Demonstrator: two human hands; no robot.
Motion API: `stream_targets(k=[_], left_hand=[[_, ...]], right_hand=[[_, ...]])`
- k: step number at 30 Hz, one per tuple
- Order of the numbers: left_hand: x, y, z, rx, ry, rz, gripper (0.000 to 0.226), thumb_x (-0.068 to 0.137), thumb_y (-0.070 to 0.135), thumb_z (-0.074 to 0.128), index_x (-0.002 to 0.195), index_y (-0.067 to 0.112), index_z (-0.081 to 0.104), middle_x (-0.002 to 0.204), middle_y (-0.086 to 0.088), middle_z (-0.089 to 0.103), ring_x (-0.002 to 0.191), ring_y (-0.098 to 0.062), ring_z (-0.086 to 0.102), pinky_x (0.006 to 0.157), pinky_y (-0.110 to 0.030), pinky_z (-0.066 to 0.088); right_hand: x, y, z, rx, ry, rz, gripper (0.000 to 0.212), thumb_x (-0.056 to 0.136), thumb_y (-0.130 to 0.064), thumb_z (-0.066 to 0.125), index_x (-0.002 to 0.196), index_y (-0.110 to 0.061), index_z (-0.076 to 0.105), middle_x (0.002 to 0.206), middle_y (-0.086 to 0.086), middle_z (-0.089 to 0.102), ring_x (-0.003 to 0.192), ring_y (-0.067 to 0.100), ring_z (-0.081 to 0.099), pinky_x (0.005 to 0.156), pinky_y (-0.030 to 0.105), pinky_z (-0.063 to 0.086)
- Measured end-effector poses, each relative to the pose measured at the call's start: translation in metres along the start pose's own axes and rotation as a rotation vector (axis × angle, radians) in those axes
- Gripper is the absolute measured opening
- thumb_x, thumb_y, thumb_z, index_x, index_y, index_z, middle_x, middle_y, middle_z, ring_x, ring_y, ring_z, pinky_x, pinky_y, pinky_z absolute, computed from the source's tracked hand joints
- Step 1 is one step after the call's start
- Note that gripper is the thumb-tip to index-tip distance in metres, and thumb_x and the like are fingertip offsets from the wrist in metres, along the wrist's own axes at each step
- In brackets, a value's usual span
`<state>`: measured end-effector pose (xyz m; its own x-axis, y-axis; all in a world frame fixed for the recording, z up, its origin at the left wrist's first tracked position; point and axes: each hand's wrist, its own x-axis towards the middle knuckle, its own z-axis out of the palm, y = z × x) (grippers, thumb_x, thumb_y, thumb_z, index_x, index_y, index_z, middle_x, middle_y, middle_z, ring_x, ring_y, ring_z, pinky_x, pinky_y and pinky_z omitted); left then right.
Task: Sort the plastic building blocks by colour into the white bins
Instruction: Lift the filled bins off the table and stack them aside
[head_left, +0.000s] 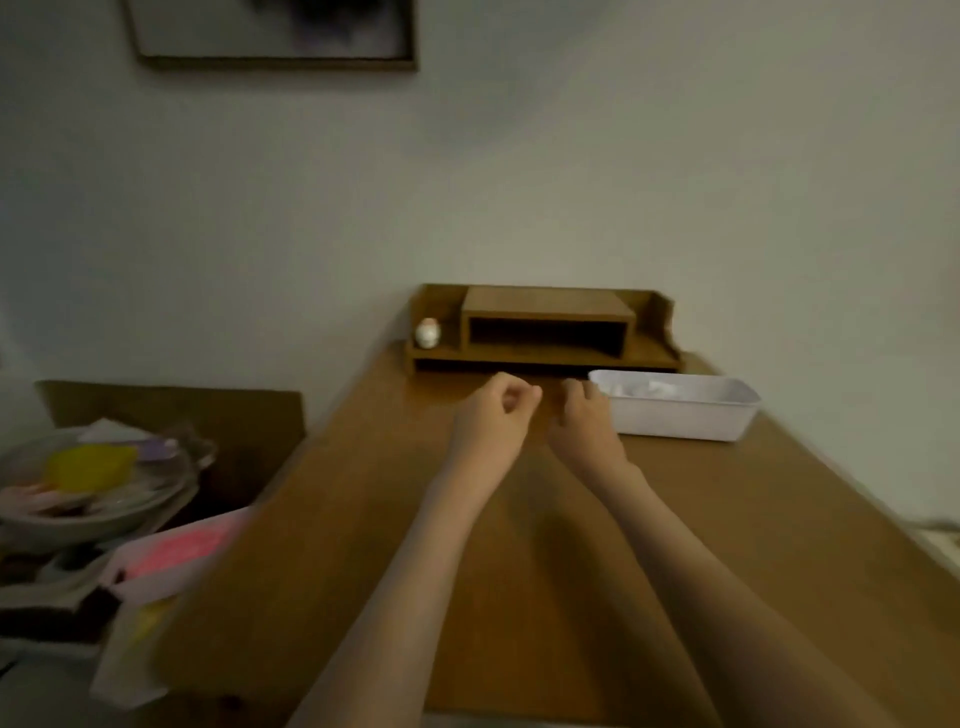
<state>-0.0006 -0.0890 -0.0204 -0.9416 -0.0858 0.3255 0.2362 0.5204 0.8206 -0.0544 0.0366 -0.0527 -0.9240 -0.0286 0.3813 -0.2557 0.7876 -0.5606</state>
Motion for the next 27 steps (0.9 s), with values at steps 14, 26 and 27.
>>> stream_targets(k=[14, 26, 27], left_hand=[[0.027, -0.045, 0.025, 0.217, -0.205, -0.222, 0.025, 0.097, 0.009, 0.041, 0.11, 0.024, 0.056, 0.106, 0.004, 0.053, 0.079, -0.011, 0.054, 0.056, -0.02, 0.039], [-0.007, -0.035, -0.028, -0.024, 0.048, -0.367, 0.067, 0.097, 0.055, 0.027, 0.148, 0.037, -0.012, 0.157, -0.004, 0.016, 0.135, -0.03, 0.036, 0.098, -0.045, 0.039], [-0.013, -0.042, -0.042, -0.08, 0.095, -0.39, 0.065, 0.097, 0.056, 0.025, 0.149, 0.036, -0.009, 0.158, -0.004, 0.017, 0.136, -0.03, 0.034, 0.101, -0.046, 0.037]], right_hand=[[0.06, 0.086, 0.0, -0.11, 0.085, 0.275, 0.052, 0.091, -0.002, 0.051, 0.138, 0.0, 0.028, 0.139, 0.02, 0.037, 0.119, 0.035, 0.047, 0.091, 0.039, 0.046], [0.004, -0.055, 0.027, -0.024, 0.041, -0.289, 0.015, 0.093, -0.011, 0.052, 0.107, -0.009, 0.047, 0.108, 0.008, 0.056, 0.093, 0.02, 0.059, 0.076, 0.027, 0.05], [-0.004, -0.073, 0.034, -0.005, 0.023, -0.336, 0.015, 0.093, -0.012, 0.051, 0.108, -0.009, 0.047, 0.108, 0.008, 0.057, 0.094, 0.019, 0.059, 0.076, 0.025, 0.049]])
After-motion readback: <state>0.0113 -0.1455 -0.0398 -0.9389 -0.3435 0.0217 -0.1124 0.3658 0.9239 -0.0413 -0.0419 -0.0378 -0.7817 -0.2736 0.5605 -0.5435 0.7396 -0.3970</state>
